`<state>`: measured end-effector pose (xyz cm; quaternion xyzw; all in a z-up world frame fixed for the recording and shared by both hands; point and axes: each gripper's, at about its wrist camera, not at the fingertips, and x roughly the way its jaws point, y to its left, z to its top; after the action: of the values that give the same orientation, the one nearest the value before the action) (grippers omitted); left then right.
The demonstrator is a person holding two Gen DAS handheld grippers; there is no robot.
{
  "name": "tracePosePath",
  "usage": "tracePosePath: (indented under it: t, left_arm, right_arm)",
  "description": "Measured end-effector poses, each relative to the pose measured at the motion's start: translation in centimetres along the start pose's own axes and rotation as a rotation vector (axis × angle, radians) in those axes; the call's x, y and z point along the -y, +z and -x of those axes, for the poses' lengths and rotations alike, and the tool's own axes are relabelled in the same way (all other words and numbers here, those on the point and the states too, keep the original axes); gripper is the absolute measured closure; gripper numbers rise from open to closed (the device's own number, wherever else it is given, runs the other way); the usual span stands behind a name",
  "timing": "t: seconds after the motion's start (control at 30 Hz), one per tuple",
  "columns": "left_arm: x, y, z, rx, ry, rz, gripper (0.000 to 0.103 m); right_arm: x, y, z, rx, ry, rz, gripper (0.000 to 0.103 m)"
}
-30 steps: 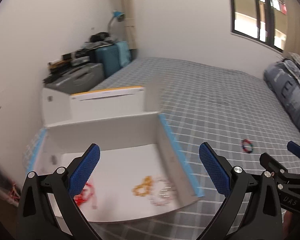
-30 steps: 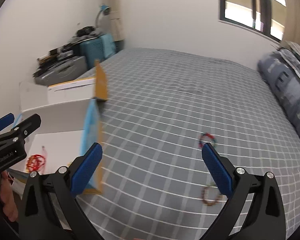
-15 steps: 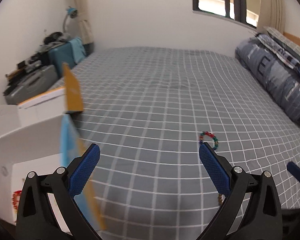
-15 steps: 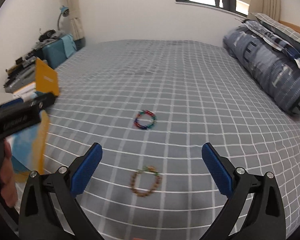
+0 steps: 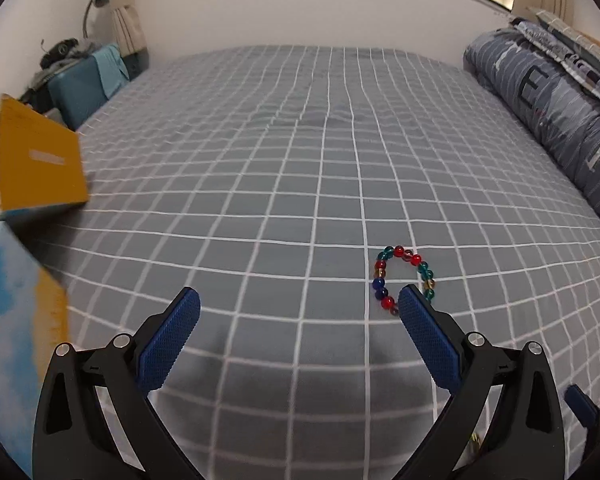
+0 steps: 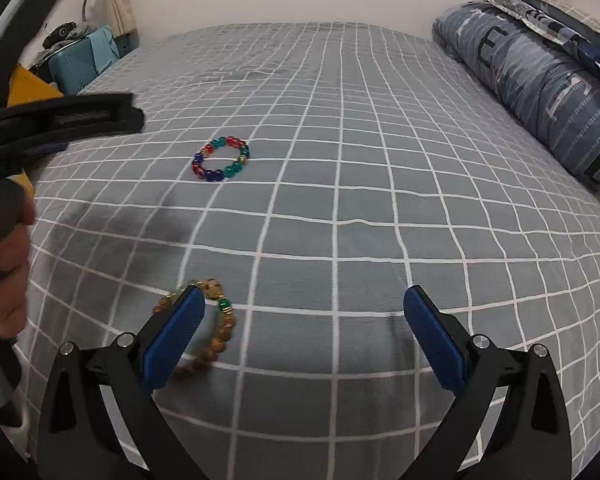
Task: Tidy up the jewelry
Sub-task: 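Move both open tools back over the last two bracelets on the bed, then grasp the multicolour glass bracelet with the left tool while the right tool grasps the wooden bracelet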
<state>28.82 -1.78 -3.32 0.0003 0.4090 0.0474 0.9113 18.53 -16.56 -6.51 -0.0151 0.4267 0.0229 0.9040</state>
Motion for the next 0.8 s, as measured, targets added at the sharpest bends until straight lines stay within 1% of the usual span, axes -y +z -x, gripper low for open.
tracePosePath:
  t: [0.1,0.2,0.3,0.37,0.47,0.5,0.53,0.63,0.67,0.7,0.73,0.77,0.8]
  left_arm:
    - [0.6,-0.1,-2.1,-0.028,-0.014,-0.002,0.006]
    - [0.8,0.1,-3.8,-0.048,-0.003,-0.015,0.006]
    - [0.4,0.6,-4.9,-0.046,-0.007,0.013,0.006]
    - [0.6,0.9,-6.2,-0.063,-0.004,0.012,0.006]
    - [1.0,0.7,-7.8,-0.085,-0.020,0.002,0.005]
    - [1.1,0.6,-8.2,-0.089,-0.036,0.002,0.005]
    - [1.2,0.6,-8.3,-0.094,-0.037,-0.004,0.005]
    - [1.6,0.4,-8.6,-0.105,-0.027,-0.028,0.006]
    - [1.6,0.3,-8.6,-0.104,-0.027,-0.029,0.006]
    - [1.5,0.2,-8.7,-0.105,-0.033,-0.028,0.008]
    - [1.5,0.2,-8.7,-0.108,-0.041,-0.028,0.011]
    - [1.5,0.1,-8.7,-0.109,-0.049,-0.029,0.013]
    - [1.6,-0.1,-8.5,-0.108,-0.057,-0.034,0.018]
  right_arm:
    - [0.2,0.0,-0.5,-0.008,0.002,-0.001,0.007]
    - [-0.3,0.0,-1.0,-0.017,0.009,0.011,0.007]
    - [-0.8,0.0,-1.6,-0.035,0.008,0.036,0.007]
    - [-1.0,-0.1,-2.0,-0.048,0.010,0.041,0.008]
    - [-1.2,-0.3,-2.5,-0.073,0.018,0.045,0.014]
    - [-1.2,-0.4,-2.5,-0.073,0.019,0.046,0.015]
    - [-1.3,-0.4,-2.5,-0.073,0.022,0.049,0.017]
    - [-1.4,-0.4,-2.4,-0.073,0.034,0.051,0.027]
    - [-1.3,-0.5,-2.3,-0.070,0.036,0.048,0.033]
    - [-1.3,-0.5,-2.3,-0.069,0.040,0.047,0.038]
    - [-1.3,-0.5,-2.3,-0.070,0.042,0.044,0.039]
    - [-1.2,-0.5,-2.2,-0.070,0.043,0.041,0.043]
    - [-1.1,-0.5,-2.2,-0.070,0.043,0.037,0.048]
